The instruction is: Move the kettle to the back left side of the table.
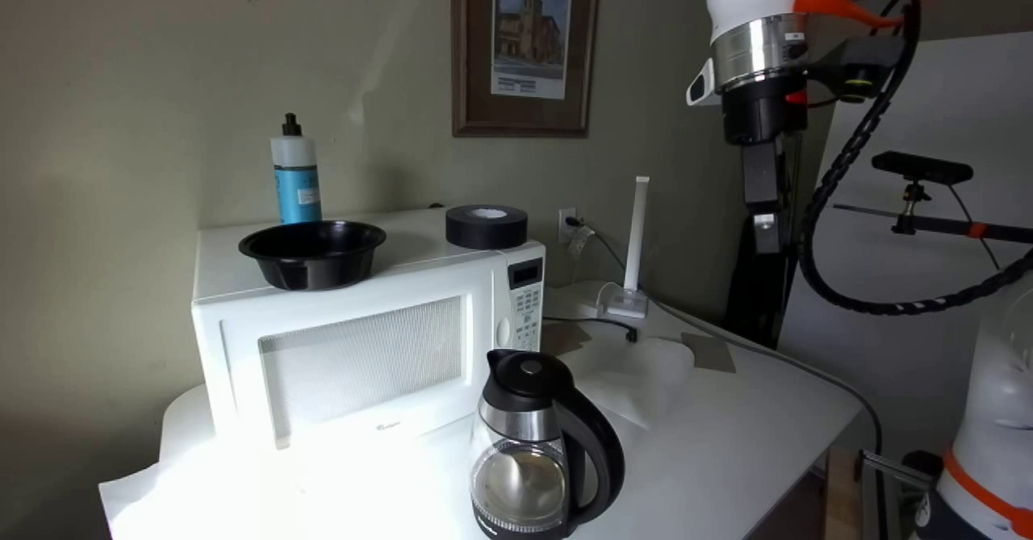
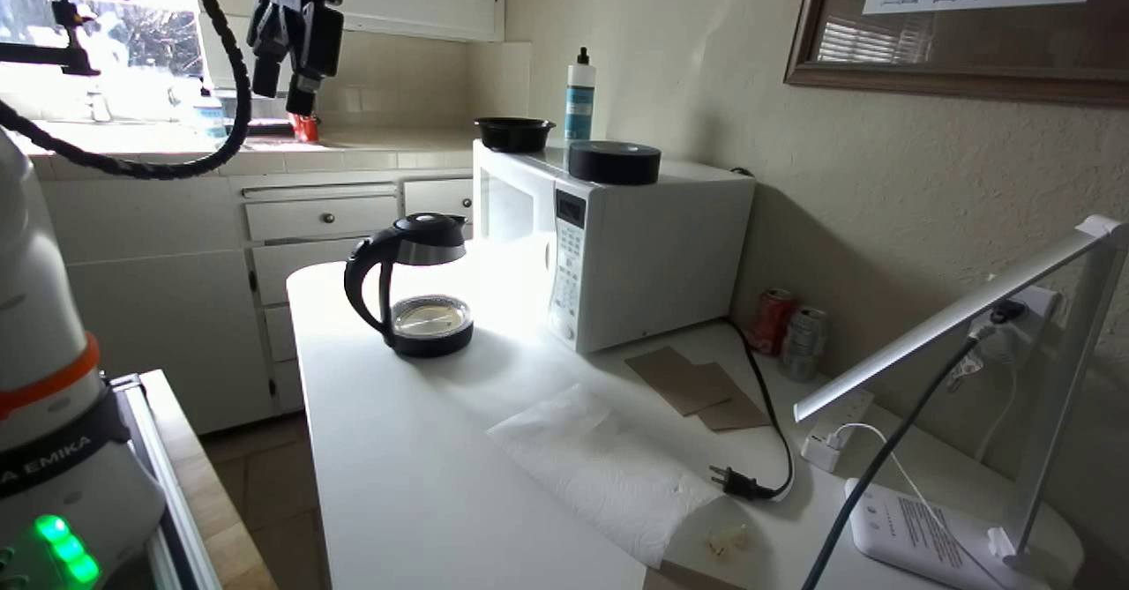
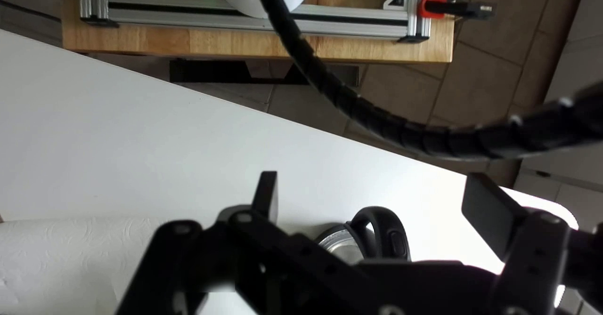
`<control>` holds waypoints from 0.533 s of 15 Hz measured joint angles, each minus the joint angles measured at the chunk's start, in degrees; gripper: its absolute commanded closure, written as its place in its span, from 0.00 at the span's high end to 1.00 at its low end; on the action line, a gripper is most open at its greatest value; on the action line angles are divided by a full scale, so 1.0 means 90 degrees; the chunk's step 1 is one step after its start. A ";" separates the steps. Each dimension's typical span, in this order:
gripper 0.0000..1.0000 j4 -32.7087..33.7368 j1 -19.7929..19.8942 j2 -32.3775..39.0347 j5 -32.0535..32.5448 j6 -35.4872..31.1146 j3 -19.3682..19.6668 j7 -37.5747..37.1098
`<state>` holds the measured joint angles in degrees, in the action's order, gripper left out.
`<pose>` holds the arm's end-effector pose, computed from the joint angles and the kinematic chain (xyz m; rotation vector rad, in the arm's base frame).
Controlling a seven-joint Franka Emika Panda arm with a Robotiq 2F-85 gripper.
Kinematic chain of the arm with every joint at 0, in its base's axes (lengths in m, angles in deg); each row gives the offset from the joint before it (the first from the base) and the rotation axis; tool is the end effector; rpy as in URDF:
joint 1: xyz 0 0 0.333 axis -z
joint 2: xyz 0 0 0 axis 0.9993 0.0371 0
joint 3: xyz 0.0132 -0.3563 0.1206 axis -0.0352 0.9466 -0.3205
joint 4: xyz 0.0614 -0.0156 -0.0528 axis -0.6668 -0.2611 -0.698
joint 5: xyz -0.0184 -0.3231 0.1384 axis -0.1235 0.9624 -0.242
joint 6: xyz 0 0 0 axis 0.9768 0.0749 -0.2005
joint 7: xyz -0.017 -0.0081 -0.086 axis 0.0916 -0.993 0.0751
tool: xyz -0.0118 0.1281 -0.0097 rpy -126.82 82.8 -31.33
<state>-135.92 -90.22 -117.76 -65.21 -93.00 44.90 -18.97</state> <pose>0.1874 0.0382 0.5512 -3.0367 -0.0619 0.3588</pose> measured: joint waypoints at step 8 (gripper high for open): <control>1.00 -0.0775 0.0027 -0.0022 0.0512 -0.1223 -0.0727 -0.0748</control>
<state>-142.89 -89.97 -117.96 -60.60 -104.01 38.35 -25.71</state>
